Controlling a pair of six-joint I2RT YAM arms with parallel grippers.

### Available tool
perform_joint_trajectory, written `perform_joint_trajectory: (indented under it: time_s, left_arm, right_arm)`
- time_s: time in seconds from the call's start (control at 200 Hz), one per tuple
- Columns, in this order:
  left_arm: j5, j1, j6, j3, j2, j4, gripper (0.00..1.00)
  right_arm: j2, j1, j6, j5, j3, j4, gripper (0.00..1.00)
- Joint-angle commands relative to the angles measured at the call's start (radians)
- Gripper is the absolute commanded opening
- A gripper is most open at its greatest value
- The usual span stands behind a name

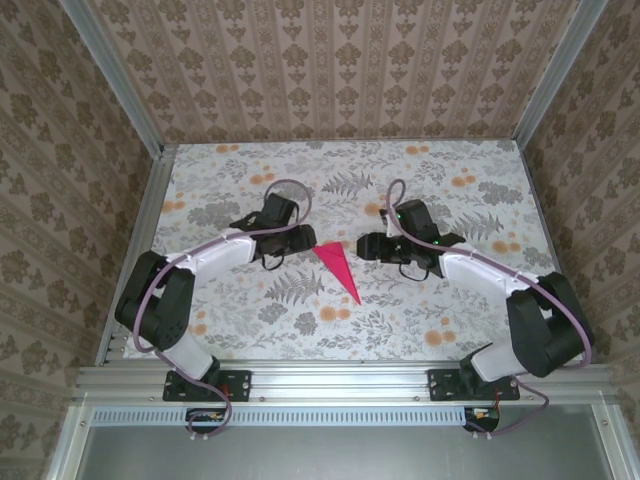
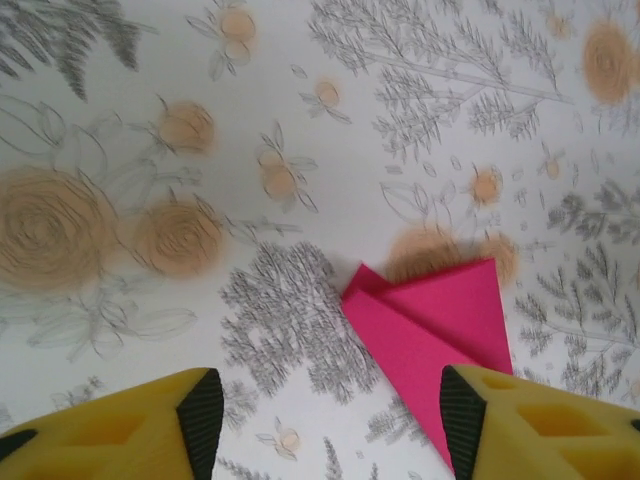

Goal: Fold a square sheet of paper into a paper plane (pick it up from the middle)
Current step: Turn over a paper plane at the center of the table.

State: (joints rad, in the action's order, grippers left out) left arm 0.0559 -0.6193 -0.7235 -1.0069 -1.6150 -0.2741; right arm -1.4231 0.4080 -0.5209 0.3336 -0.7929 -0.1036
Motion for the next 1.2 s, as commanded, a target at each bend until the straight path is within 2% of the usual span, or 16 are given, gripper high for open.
perform_joint_trajectory:
  time_s: [0.0,0.135,0.315,0.46,0.665,0.955,1.195]
  left_arm:
    - [-0.099,-0.068,-0.051,-0.074,-0.005,-0.156,0.69]
    - [-0.15,-0.159,-0.112,-0.181,-0.088,-0.295,0.77]
    - [-0.283,-0.257,-0.131,-0.46,-0.29,-0.577,0.76]
    - [-0.272,-0.275,-0.118,-0.6,-0.424,-0.662,0.71]
    - [-0.239,-0.291,-0.105,-0.703,-0.53,-0.71,0.66]
    - [-0.269,-0.296,-0.134,-0.698,-0.505,-0.724,0.49]
    - [-0.275,-0.296,-0.158,-0.647,-0.457,-0.69,0.23]
  right_arm:
    - [0.026,-0.035,-0.016,-0.129,0.062,0.03,0.63]
    - [0.055,-0.078,-0.04,-0.138,0.129,0.091,0.71]
    - [0.064,-0.12,-0.063,-0.164,0.172,0.095,0.74]
    - [0.097,-0.135,-0.075,-0.201,0.194,0.085,0.75]
    - [0.13,-0.142,-0.08,-0.222,0.211,0.086,0.74]
    - [0.118,-0.142,-0.085,-0.219,0.21,0.084,0.74]
    - [0.104,-0.143,-0.089,-0.219,0.209,0.087,0.74]
